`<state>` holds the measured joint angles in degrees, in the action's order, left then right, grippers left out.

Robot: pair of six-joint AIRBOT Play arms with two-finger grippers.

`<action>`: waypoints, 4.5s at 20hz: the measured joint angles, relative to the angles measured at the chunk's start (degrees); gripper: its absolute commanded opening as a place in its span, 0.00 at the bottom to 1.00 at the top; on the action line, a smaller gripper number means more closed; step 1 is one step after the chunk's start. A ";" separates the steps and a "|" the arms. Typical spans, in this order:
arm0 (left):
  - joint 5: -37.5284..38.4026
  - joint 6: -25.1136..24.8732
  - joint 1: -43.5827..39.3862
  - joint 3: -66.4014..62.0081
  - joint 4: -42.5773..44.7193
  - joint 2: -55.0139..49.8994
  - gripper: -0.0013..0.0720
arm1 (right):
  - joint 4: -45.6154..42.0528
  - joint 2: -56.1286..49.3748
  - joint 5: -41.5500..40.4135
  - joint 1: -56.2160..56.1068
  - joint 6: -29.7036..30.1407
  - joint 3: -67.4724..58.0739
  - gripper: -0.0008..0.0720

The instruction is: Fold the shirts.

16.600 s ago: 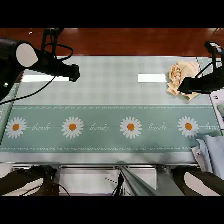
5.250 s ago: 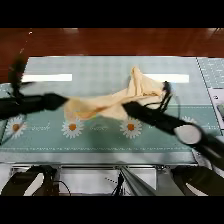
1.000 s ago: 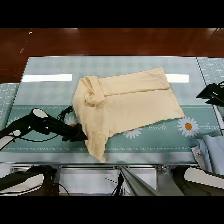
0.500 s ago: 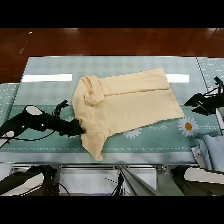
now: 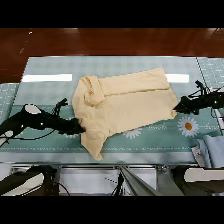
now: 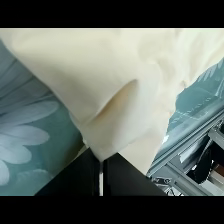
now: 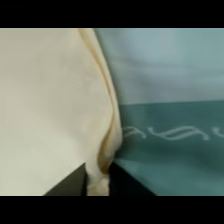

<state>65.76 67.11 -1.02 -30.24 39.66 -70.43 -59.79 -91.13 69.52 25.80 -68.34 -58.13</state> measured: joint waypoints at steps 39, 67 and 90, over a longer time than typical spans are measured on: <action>36.11 14.82 6.60 -72.59 31.04 7.26 0.05 | -21.90 25.68 26.03 -13.20 -15.54 -39.34 0.04; 26.80 16.17 8.31 -66.93 23.04 -29.22 0.55 | -39.21 -1.57 16.55 -12.22 -18.16 -37.94 0.61; -5.77 6.49 13.62 2.27 6.10 -0.59 0.05 | -6.93 21.31 10.78 11.56 -6.88 -1.49 0.65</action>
<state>59.99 73.60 12.60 -27.97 45.76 -71.02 -66.72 -69.82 80.29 37.36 -75.22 -59.61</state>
